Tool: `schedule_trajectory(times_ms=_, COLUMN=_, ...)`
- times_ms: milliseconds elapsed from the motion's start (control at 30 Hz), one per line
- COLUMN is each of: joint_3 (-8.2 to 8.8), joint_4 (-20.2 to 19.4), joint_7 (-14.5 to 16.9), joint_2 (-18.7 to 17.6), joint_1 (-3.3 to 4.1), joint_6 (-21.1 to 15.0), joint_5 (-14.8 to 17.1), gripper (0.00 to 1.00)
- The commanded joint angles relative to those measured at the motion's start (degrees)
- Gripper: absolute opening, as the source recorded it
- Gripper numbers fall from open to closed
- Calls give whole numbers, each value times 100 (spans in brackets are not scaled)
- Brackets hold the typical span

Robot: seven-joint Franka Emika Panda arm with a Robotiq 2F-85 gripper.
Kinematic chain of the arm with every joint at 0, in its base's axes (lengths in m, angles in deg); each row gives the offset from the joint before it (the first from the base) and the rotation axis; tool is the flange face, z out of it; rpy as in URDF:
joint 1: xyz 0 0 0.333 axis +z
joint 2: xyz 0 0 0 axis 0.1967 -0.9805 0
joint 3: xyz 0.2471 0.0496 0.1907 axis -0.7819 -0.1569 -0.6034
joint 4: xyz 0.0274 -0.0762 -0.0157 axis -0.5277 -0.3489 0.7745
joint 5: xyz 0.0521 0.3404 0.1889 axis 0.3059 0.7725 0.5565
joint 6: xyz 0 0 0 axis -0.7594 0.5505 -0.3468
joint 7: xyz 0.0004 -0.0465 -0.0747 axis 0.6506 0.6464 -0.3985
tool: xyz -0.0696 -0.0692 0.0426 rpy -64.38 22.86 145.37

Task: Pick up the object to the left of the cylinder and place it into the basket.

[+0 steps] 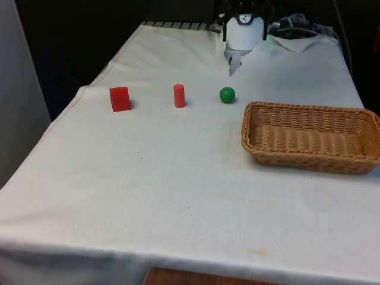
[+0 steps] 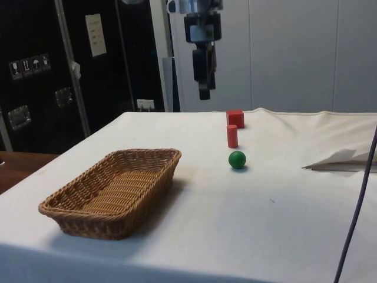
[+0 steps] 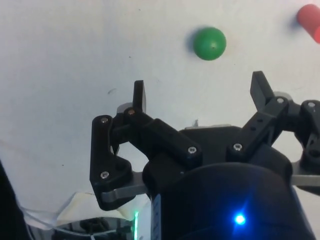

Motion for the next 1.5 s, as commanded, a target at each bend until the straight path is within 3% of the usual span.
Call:
schedule_trajectory(times_ms=0, joint_3=-23, joint_4=-74, joint_7=-97, joint_2=-17, joint_1=-34, joint_6=-132, joint_5=-143, gripper=100)
schedule_trajectory(times_ms=200, joint_3=-17, joint_4=-304, joint_7=-189, joint_2=-52, joint_1=-52, joint_6=-344, joint_5=-344, gripper=100)
schedule_trajectory(times_ms=233, joint_3=0, joint_4=-275, joint_7=-109, joint_2=-23, joint_1=-17, joint_6=-235, joint_5=-235, gripper=100)
schedule_trajectory(times_ms=300, joint_3=-11, joint_4=-378, joint_7=-201, joint_2=-86, joint_1=-52, joint_6=-464, joint_5=-390, gripper=100)
schedule_trajectory(times_ms=533, joint_3=17, joint_4=-510, joint_7=-138, joint_2=-246, joint_1=-69, joint_6=-842, joint_5=-413, gripper=100)
schedule_trajectory(times_ms=567, joint_3=23, joint_4=-487, joint_7=-92, joint_2=-241, joint_1=-40, joint_6=-751, joint_5=-315, gripper=100)
schedule_trajectory(times_ms=600, joint_3=29, joint_4=-539, joint_7=-109, joint_2=-298, joint_1=-74, joint_6=-940, joint_5=-418, gripper=100)
schedule_trajectory(times_ms=867, joint_3=74, joint_4=-825, joint_7=-23, joint_2=-476, joint_1=-80, joint_6=-1484, joint_5=-424, gripper=100)
schedule_trajectory(times_ms=900, joint_3=69, joint_4=-756, joint_7=23, joint_2=-476, joint_1=-46, joint_6=-1335, joint_5=-321, gripper=100)
schedule_trajectory(times_ms=967, joint_3=74, joint_4=-922, joint_7=-11, joint_2=-493, joint_1=-86, joint_6=-1621, joint_5=-430, gripper=100)
schedule_trajectory(times_ms=1467, joint_3=229, joint_4=-1415, joint_7=241, joint_2=-808, joint_1=-92, joint_6=-2590, joint_5=-418, gripper=100)
